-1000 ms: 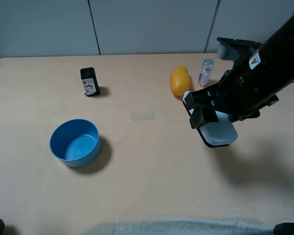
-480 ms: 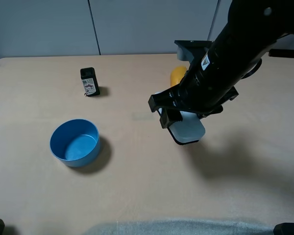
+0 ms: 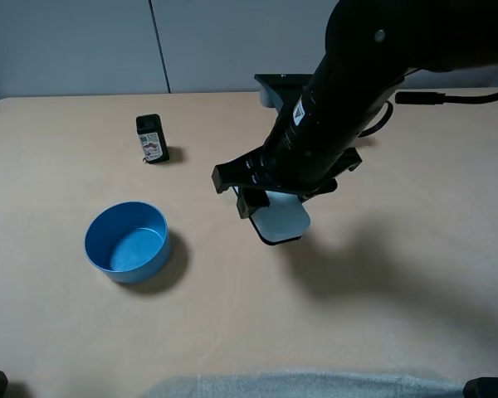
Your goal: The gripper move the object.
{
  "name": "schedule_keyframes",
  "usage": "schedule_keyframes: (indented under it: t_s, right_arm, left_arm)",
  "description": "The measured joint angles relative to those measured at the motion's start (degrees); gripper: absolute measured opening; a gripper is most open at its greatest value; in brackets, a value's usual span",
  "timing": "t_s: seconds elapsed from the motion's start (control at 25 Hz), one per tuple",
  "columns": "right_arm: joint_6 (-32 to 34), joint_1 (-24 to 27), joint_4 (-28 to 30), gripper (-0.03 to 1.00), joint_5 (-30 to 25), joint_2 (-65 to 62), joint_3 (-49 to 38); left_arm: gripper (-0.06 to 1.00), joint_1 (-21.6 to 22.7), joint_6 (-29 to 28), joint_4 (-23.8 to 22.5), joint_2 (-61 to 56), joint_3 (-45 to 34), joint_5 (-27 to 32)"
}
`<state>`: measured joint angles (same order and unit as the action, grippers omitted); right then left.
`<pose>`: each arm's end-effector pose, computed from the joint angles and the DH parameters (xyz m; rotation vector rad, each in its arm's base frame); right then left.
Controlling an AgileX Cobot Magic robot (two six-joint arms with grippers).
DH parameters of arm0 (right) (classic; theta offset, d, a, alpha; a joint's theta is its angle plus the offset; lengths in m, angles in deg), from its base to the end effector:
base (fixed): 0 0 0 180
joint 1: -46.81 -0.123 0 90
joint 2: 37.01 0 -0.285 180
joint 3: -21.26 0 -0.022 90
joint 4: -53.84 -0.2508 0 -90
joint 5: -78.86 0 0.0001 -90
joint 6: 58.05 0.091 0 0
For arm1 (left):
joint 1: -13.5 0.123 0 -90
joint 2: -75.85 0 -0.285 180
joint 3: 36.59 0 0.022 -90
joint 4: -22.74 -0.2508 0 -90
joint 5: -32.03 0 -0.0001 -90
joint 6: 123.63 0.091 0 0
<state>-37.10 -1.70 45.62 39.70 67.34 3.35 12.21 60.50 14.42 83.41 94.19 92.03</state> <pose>0.2083 0.2479 0.1981 -0.5560 2.8566 0.4011 -0.0038 0.0115 0.2759 0.0914 2.0337 0.2048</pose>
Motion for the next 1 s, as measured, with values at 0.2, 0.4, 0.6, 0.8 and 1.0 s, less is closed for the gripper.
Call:
schedule_keyframes:
  t_s: [0.2, 0.4, 0.6, 0.8, 1.0]
  right_arm:
    - [0.60, -0.64, -1.59, 0.45, 1.79, 1.74, 0.36]
    - [0.66, -0.64, -2.84, 0.45, 3.63, 1.92, 0.52]
    - [0.66, -0.64, -3.98, 0.45, 5.51, 2.31, 0.53]
    - [0.44, -1.83, -4.69, 0.45, 5.72, 5.65, 3.06]
    - [-0.65, -2.14, -4.75, 0.45, 4.56, 9.40, 7.65]
  left_arm:
    - [0.98, 0.00, 0.00, 0.00, 0.00, 0.00, 0.00]
    - [0.98, 0.00, 0.00, 0.00, 0.00, 0.00, 0.00]
    - [0.98, 0.00, 0.00, 0.00, 0.00, 0.00, 0.00]
    - [0.98, 0.00, 0.00, 0.00, 0.00, 0.00, 0.00]
    - [0.98, 0.00, 0.00, 0.00, 0.00, 0.00, 0.00]
